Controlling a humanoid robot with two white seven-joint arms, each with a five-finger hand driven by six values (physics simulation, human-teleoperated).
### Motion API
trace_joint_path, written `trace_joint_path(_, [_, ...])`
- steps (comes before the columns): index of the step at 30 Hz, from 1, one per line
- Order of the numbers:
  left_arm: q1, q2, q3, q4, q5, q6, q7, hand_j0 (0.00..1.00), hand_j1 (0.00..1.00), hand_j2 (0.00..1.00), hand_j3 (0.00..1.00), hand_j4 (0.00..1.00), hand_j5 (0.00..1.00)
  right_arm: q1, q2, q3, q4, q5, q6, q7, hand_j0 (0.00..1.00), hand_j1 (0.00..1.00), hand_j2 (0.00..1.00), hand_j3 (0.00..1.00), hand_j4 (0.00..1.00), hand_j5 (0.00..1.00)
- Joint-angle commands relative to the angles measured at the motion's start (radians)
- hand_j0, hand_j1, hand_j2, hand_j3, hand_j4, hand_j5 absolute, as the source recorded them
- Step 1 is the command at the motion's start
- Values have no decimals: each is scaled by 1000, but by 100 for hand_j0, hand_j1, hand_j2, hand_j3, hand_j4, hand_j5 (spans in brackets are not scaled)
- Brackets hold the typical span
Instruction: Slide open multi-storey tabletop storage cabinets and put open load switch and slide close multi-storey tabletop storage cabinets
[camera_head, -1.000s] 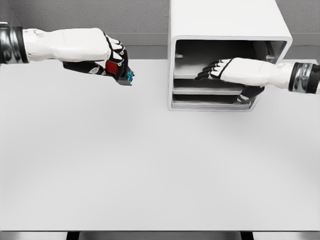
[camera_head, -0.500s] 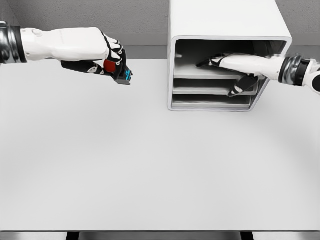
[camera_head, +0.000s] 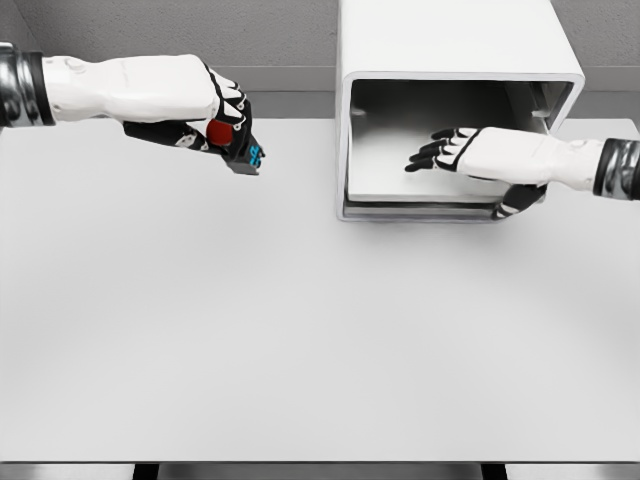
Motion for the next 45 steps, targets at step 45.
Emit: trace_joint_path(45, [-12,-106,2,-59,123,4,0,35,35,35,35,35,35,327,-270,-497,-288,-237,5,-1,100,100,100,100,100,100])
